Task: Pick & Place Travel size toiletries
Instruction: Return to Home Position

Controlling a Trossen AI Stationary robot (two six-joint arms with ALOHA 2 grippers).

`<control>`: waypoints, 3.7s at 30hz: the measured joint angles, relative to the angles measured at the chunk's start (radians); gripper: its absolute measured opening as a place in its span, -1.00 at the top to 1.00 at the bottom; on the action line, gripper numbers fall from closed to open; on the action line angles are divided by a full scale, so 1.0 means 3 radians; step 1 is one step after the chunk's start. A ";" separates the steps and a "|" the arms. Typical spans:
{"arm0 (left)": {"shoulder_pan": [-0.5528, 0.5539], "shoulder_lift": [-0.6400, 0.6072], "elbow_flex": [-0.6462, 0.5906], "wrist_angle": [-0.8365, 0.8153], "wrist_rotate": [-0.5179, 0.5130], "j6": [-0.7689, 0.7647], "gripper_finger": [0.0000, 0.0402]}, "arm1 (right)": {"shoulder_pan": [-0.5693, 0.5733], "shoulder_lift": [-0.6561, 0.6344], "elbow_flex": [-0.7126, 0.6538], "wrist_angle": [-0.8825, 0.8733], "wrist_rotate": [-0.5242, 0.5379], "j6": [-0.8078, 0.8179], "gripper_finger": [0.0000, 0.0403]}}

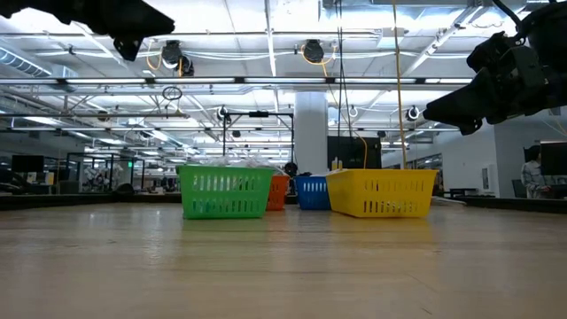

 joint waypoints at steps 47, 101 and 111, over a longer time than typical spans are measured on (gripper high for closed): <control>0.0694 -0.2296 -0.1612 0.0114 0.0353 0.0094 1.00 | 0.0000 -0.0001 -0.0001 0.0000 0.0000 0.0001 0.36; 0.0694 -0.2286 -0.1611 0.0119 0.0353 0.0138 0.87 | 0.0000 0.0000 -0.0001 0.0000 0.0001 0.0000 0.36; 0.0694 -0.2286 -0.1611 0.0119 0.0353 0.0138 0.87 | 0.0000 0.0000 -0.0001 0.0000 0.0001 0.0001 0.36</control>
